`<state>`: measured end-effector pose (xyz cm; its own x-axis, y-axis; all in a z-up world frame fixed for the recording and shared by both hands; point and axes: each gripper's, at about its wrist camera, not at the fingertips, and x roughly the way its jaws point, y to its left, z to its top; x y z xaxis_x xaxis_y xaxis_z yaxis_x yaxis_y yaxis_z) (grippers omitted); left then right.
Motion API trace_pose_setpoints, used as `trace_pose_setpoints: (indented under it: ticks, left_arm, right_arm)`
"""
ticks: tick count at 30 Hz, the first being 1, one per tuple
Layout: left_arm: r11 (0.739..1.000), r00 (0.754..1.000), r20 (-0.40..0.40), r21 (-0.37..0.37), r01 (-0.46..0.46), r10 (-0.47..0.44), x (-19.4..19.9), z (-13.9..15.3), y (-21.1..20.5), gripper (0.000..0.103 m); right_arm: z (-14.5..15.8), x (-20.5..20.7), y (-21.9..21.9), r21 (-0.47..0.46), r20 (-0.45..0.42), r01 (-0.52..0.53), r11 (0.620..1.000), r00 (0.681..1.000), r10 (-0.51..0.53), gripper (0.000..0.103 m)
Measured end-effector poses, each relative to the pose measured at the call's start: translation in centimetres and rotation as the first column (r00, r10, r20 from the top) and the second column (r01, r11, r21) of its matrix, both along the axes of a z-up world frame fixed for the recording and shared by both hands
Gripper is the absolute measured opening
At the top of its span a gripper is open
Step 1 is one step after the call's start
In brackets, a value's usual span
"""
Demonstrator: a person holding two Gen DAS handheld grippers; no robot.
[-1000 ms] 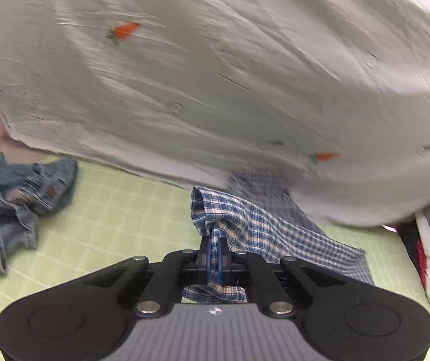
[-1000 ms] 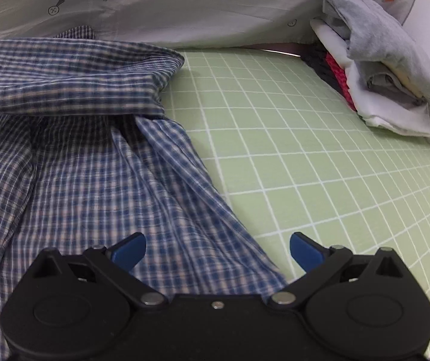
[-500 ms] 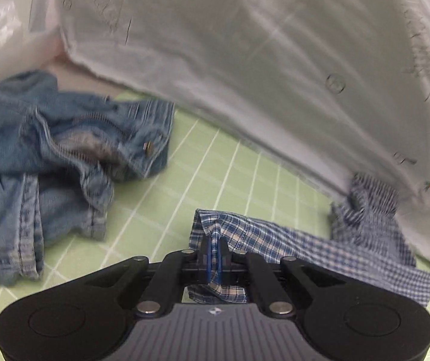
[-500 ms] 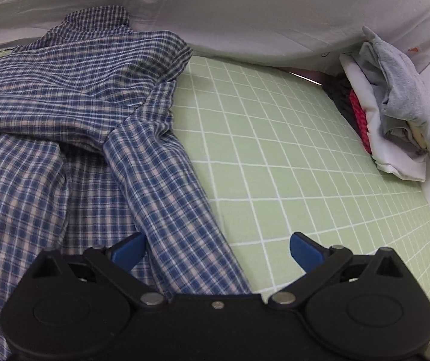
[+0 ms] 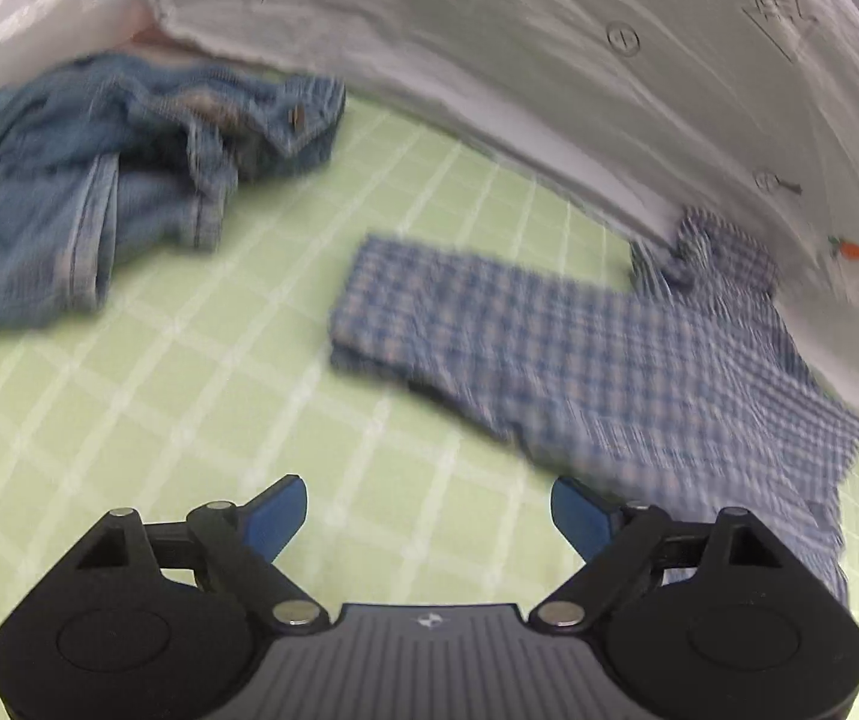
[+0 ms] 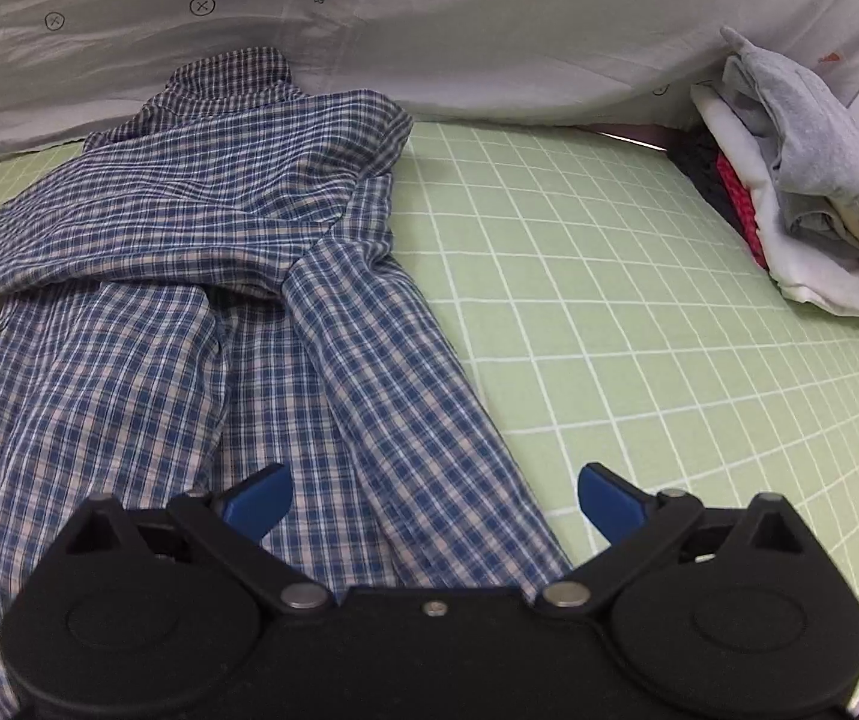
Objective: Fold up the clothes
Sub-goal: 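Move the right gripper to the shirt side edge and pinch it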
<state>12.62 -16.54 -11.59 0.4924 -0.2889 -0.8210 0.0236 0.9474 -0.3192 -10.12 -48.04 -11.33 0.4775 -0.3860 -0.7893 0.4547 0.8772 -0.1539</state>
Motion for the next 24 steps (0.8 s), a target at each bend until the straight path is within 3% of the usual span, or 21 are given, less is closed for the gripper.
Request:
trace_pose_setpoints:
  ticks: [2, 6, 11, 14, 16, 24]
  left_arm:
    - [1.000, 1.000, -0.017, -0.013, 0.023, -0.023, -3.0, 0.0, -1.1, 0.089]
    - [0.996, 0.997, -0.004, 0.031, 0.083, -0.083, -8.4, 0.4, -3.4, 0.090]
    - [0.984, 0.987, 0.009, 0.087, 0.157, -0.158, -15.1, 1.0, -6.4, 0.090]
    - [0.984, 0.988, 0.020, 0.098, 0.150, -0.152, -18.2, 1.1, -6.8, 0.090]
    - [0.985, 0.989, 0.019, 0.103, 0.141, -0.144, -20.0, 1.1, -7.0, 0.091]
    - [0.981, 0.991, 0.008, 0.139, 0.133, -0.136, -25.4, 1.1, -6.9, 0.091]
  right_arm:
    - [0.1, -1.5, -0.2, -0.005, 0.012, -0.002, 1.000, 1.000, 0.002, 0.102]
    - [0.1, -4.6, -0.6, -0.030, 0.021, -0.013, 0.999, 1.000, 0.013, 0.099]
    - [-0.4, -8.6, -0.4, -0.106, 0.000, -0.081, 0.991, 0.997, 0.082, 0.097]
    - [-0.7, -11.0, 0.2, -0.175, -0.029, -0.152, 0.973, 0.988, 0.149, 0.090]
    - [-0.9, -12.5, 0.4, -0.170, -0.032, -0.195, 0.966, 0.981, 0.192, 0.089]
    - [-1.9, -15.7, -0.1, -0.103, -0.036, -0.255, 0.961, 0.967, 0.253, 0.065]
